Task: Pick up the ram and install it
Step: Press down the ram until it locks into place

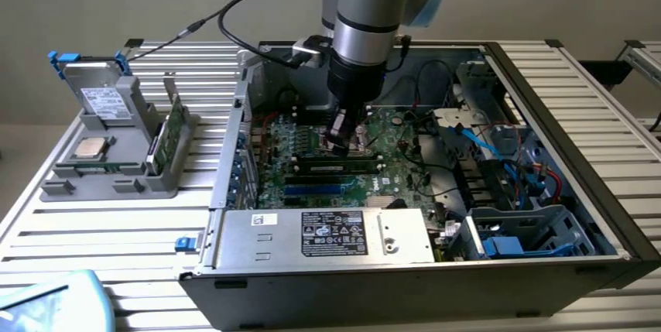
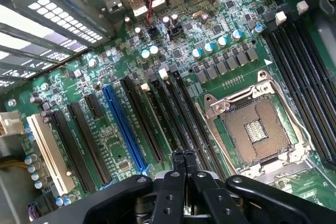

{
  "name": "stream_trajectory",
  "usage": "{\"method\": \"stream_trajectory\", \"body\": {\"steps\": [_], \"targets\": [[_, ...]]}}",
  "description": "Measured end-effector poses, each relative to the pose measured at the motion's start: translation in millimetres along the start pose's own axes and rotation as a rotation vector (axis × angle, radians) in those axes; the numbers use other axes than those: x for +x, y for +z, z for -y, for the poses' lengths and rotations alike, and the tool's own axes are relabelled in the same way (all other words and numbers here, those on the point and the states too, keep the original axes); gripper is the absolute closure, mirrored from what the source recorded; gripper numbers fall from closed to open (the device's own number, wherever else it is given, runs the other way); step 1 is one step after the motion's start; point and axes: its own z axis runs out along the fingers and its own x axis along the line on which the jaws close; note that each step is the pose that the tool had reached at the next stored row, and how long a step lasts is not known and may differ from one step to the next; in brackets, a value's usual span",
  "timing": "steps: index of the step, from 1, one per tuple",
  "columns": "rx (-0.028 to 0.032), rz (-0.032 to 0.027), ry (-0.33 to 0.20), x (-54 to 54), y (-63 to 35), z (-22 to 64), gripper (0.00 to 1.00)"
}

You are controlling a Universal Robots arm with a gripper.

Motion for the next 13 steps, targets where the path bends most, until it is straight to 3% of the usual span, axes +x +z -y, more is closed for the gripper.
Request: {"method": "stream_trajectory", "body": {"steps": [6, 13], "targets": [[-0.004, 0.0002, 0.072, -0.1, 0.1, 0.0, 0.9], [-0.0127, 0.0058, 0.168, 0.0, 0.0, 0.0, 0.9]]}}
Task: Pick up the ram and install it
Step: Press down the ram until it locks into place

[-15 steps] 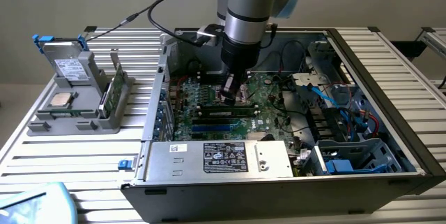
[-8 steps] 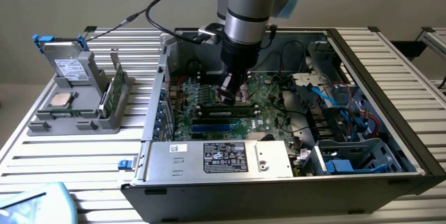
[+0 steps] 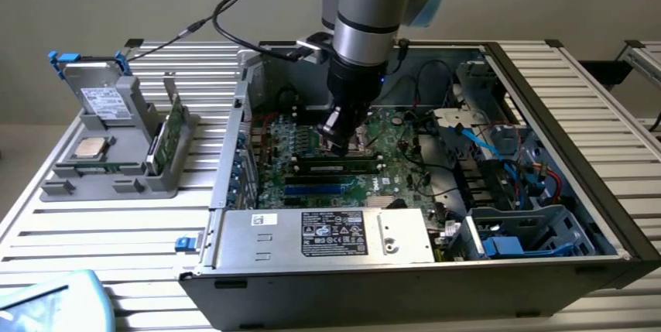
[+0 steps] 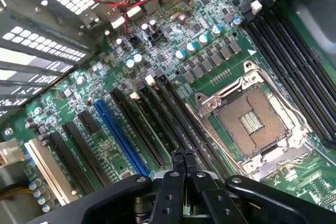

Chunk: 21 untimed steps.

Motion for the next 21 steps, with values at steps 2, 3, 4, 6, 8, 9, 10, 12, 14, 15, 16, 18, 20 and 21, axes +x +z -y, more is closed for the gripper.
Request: {"method": "stream_trajectory", "body": {"steps": [2, 3, 4, 6, 8, 9, 10, 12, 14, 15, 16, 18, 20, 21], "targets": [[-0.0027, 0.0017, 0.027, 0.0, 0.0, 0.0, 0.9], [-0.0041, 0.0027, 0.042, 0.0, 0.0, 0.0, 0.9], [-0.0057, 0.0037, 0.058, 0.0, 0.0, 0.0, 0.9], [-0.0086, 0.0056, 0.088, 0.0, 0.0, 0.0, 0.9], [-0.0117, 0.0076, 0.12, 0.0, 0.0, 0.0, 0.9], [-0.0133, 0.0087, 0.136, 0.0, 0.0, 0.0, 0.9], [-0.0148, 0.0096, 0.152, 0.0, 0.0, 0.0, 0.9], [-0.0178, 0.0116, 0.182, 0.0, 0.0, 0.0, 0.9], [-0.0209, 0.0136, 0.215, 0.0, 0.0, 0.0, 0.9], [-0.0226, 0.0148, 0.231, 0.0, 0.1, 0.0, 0.9], [-0.024, 0.0157, 0.246, 0.0, 0.1, 0.0, 0.9], [-0.0273, 0.0178, 0.28, 0.0, 0.1, 0.0, 0.9], [-0.0306, 0.02, 0.313, 0.0, 0.2, 0.0, 0.9], [-0.0321, 0.021, 0.329, 0.0, 0.2, 0.0, 0.9]]}}
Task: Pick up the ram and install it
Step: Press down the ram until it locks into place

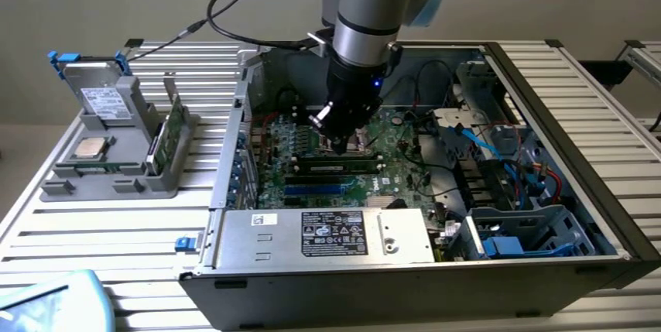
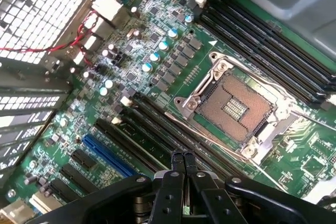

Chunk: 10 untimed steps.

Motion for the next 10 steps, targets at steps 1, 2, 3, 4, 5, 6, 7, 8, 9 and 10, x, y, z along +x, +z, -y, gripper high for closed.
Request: {"method": "stream_trajectory", "body": {"steps": [1, 2, 3, 4, 5, 6, 7, 8, 9, 10], "targets": [[-0.0016, 0.0011, 0.017, 0.0, 0.0, 0.0, 0.9], [-0.0033, 0.0022, 0.034, 0.0, 0.1, 0.0, 0.9], [-0.005, 0.0032, 0.051, 0.0, 0.1, 0.0, 0.9], [-0.0066, 0.0043, 0.068, 0.0, 0.2, 0.0, 0.9], [-0.0082, 0.0054, 0.085, 0.0, 0.2, 0.0, 0.9], [-0.0099, 0.0065, 0.102, 0.0, 0.2, 0.0, 0.9], [-0.0116, 0.0076, 0.119, 0.0, 0.3, 0.0, 0.9], [-0.0131, 0.0086, 0.134, -0.1, 0.4, 0.0, 0.9], [-0.0147, 0.0096, 0.151, 0.0, 0.4, 0.0, 0.9], [-0.0162, 0.0106, 0.166, 0.0, 0.4, 0.0, 0.9]]}}
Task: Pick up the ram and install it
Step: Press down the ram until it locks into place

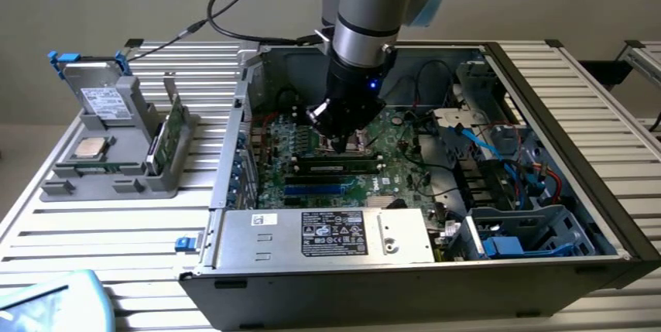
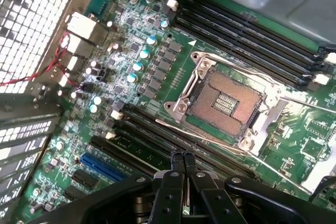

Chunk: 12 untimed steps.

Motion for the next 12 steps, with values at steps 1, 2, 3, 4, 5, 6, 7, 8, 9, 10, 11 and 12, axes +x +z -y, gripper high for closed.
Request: {"method": "stream_trajectory", "body": {"steps": [1, 2, 3, 4, 5, 6, 7, 8, 9, 10, 11, 12], "targets": [[-0.0017, 0.0011, 0.017, 0.0, 0.0, 0.0, 0.9], [-0.0032, 0.0021, 0.033, 0.0, 0.0, 0.0, 0.9], [-0.0048, 0.0031, 0.049, 0.0, 0.0, 0.0, 0.9], [-0.0064, 0.0042, 0.065, 0.0, 0.1, 0.0, 0.9], [-0.0081, 0.0053, 0.083, 0.0, 0.1, 0.0, 0.9], [-0.0096, 0.0063, 0.099, 0.0, 0.1, 0.0, 0.9], [-0.0113, 0.0073, 0.116, 0.0, 0.1, 0.0, 0.9], [-0.013, 0.0085, 0.133, 0.0, 0.1, 0.0, 0.9], [-0.0147, 0.0096, 0.15, 0.0, 0.1, 0.0, 0.9], [-0.0164, 0.0107, 0.168, 0.0, 0.1, 0.0, 0.9], [-0.018, 0.0118, 0.185, 0.0, 0.2, 0.0, 0.9], [-0.0197, 0.0129, 0.202, 0.0, 0.2, 0.0, 0.9]]}}
